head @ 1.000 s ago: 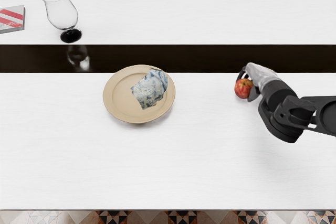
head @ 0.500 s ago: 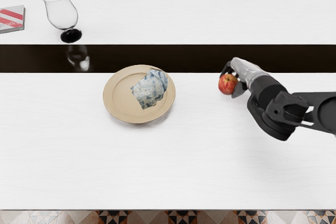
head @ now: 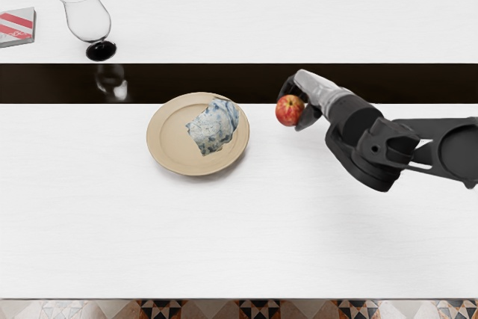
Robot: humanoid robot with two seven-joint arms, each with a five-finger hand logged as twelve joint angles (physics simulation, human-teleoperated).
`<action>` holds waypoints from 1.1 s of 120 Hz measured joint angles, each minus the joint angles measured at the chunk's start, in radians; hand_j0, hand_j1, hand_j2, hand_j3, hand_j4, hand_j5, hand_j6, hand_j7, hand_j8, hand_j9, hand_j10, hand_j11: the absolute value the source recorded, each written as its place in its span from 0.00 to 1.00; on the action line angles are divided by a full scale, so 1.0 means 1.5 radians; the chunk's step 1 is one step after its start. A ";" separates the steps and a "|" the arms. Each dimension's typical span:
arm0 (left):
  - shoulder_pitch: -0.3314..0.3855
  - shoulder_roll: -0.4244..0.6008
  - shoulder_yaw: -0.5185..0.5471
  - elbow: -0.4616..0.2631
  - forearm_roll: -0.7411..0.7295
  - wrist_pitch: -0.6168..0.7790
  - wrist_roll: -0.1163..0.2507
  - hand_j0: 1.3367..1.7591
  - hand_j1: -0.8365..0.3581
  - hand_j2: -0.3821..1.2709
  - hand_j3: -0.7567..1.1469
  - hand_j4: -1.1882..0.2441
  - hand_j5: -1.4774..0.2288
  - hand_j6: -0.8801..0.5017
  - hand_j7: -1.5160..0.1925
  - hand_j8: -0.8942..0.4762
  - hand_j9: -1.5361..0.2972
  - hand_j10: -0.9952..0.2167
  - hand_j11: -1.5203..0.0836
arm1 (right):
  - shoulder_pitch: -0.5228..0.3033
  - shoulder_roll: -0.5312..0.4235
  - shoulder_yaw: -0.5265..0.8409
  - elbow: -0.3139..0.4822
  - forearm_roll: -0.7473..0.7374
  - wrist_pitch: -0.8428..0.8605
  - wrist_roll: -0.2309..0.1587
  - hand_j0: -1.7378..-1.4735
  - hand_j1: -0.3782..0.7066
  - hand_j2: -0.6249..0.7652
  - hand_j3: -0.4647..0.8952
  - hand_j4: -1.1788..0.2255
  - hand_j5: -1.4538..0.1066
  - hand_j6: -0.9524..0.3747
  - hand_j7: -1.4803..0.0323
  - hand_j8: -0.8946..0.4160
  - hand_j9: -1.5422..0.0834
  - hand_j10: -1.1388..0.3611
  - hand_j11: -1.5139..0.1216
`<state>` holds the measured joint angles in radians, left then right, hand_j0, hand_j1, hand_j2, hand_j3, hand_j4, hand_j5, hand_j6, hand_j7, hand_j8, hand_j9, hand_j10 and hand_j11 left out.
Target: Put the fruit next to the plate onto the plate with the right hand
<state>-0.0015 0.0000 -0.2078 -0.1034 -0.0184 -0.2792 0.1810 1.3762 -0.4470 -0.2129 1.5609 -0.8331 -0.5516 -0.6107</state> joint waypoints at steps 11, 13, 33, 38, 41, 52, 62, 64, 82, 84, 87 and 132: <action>0.000 0.000 0.000 0.000 0.000 0.000 0.000 0.76 0.99 0.23 0.40 0.82 0.86 0.63 0.88 0.65 0.83 0.82 0.94 | 0.005 0.020 0.008 0.000 0.009 0.005 0.000 0.31 0.58 0.57 0.34 0.42 0.43 0.37 0.47 0.27 0.48 0.37 0.46; 0.000 0.000 0.000 0.000 0.000 0.000 0.000 0.76 0.99 0.23 0.40 0.82 0.86 0.63 0.88 0.65 0.83 0.82 0.94 | 0.007 0.024 0.009 0.000 0.012 0.006 0.000 0.30 0.58 0.57 0.34 0.42 0.43 0.37 0.47 0.27 0.48 0.37 0.46; 0.000 0.000 0.000 0.000 0.000 0.000 0.000 0.76 0.99 0.23 0.40 0.82 0.86 0.63 0.88 0.65 0.83 0.82 0.94 | 0.018 0.056 0.017 -0.004 0.024 0.008 0.000 0.30 0.59 0.59 0.34 0.41 0.43 0.36 0.47 0.26 0.48 0.37 0.46; 0.000 0.000 0.000 0.000 0.000 0.000 0.000 0.76 0.99 0.23 0.40 0.82 0.86 0.63 0.88 0.65 0.83 0.82 0.94 | 0.020 0.065 0.020 -0.004 0.027 0.008 0.000 0.30 0.59 0.59 0.34 0.42 0.43 0.37 0.47 0.27 0.48 0.37 0.46; 0.000 0.000 0.000 0.000 0.000 0.000 0.000 0.76 0.99 0.23 0.40 0.82 0.86 0.63 0.88 0.65 0.83 0.82 0.94 | 0.022 0.071 0.021 -0.005 0.029 0.008 0.000 0.30 0.59 0.59 0.34 0.42 0.44 0.37 0.47 0.27 0.48 0.37 0.46; 0.000 0.000 0.000 0.000 0.000 0.000 0.000 0.76 0.99 0.23 0.40 0.82 0.86 0.63 0.88 0.65 0.83 0.82 0.94 | 0.031 0.091 0.025 -0.009 0.040 0.007 0.000 0.30 0.60 0.60 0.34 0.41 0.44 0.37 0.47 0.27 0.48 0.37 0.46; 0.000 0.000 0.000 0.000 0.000 0.000 0.000 0.76 0.99 0.23 0.40 0.82 0.86 0.63 0.88 0.65 0.83 0.82 0.94 | 0.041 0.111 0.027 -0.014 0.053 0.007 0.000 0.30 0.60 0.61 0.34 0.42 0.44 0.37 0.47 0.27 0.48 0.37 0.46; 0.000 0.000 0.000 0.000 0.000 0.000 0.000 0.76 0.99 0.23 0.40 0.82 0.86 0.63 0.88 0.65 0.83 0.82 0.94 | 0.043 0.115 0.027 -0.015 0.055 0.007 0.000 0.30 0.60 0.61 0.34 0.42 0.44 0.37 0.47 0.27 0.48 0.37 0.46; 0.000 0.000 0.000 0.000 0.000 0.000 0.000 0.76 0.99 0.23 0.40 0.82 0.86 0.63 0.88 0.65 0.83 0.82 0.94 | 0.061 0.162 0.034 -0.037 0.074 0.007 0.000 0.30 0.61 0.63 0.34 0.42 0.44 0.37 0.47 0.27 0.48 0.37 0.46; 0.000 0.000 0.000 0.000 0.000 0.000 0.000 0.76 0.99 0.23 0.40 0.82 0.86 0.63 0.88 0.65 0.83 0.82 0.94 | 0.062 0.166 0.035 -0.040 0.075 0.007 0.000 0.30 0.61 0.63 0.34 0.42 0.44 0.37 0.47 0.27 0.48 0.37 0.46; 0.000 0.000 0.000 0.000 0.000 0.000 0.000 0.76 0.99 0.23 0.40 0.82 0.86 0.63 0.88 0.65 0.83 0.82 0.94 | 0.064 0.173 0.035 -0.044 0.077 0.007 0.000 0.30 0.61 0.63 0.34 0.42 0.44 0.37 0.47 0.27 0.48 0.37 0.46; -0.001 0.000 0.003 0.000 0.000 0.000 0.000 0.76 0.99 0.23 0.40 0.82 0.86 0.63 0.88 0.65 0.83 0.82 0.94 | 0.073 0.260 0.037 -0.132 0.091 0.023 0.000 0.31 0.58 0.57 0.34 0.42 0.44 0.36 0.48 0.26 0.48 0.37 0.46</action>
<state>-0.0031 0.0000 -0.2040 -0.1027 -0.0179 -0.2792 0.1810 1.4857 -0.0563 -0.1575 1.3622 -0.6972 -0.5175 -0.6104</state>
